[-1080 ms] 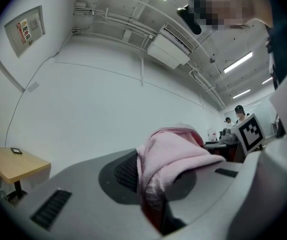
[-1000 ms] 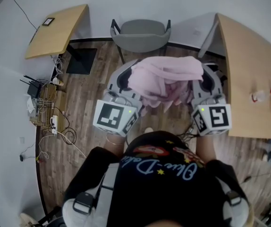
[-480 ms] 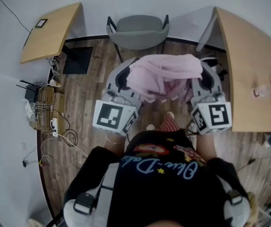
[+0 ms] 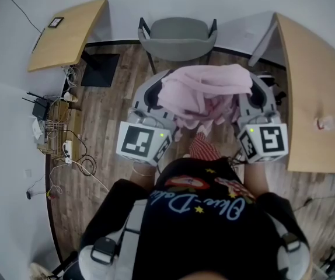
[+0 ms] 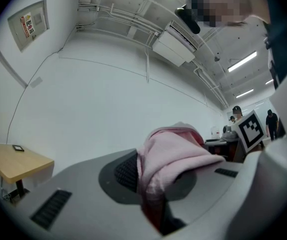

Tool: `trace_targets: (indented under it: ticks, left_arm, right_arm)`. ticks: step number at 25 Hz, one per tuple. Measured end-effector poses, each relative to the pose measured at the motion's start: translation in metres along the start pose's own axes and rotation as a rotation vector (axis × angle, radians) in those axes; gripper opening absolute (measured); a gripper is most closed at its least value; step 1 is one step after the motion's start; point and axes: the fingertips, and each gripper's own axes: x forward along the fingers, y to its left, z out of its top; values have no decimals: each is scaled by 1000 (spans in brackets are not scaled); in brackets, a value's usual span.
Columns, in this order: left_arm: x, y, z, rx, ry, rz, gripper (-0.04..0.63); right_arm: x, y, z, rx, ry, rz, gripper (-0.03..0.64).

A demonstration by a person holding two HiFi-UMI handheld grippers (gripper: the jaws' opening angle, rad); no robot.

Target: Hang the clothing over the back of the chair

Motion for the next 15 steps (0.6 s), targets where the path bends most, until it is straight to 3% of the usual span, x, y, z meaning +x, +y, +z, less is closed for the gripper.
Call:
trace_targets:
  ticks: [15]
  left_arm:
    - [47, 37, -7, 15, 18, 65, 43]
  right_arm:
    - [63, -24, -5, 10, -11, 64, 23]
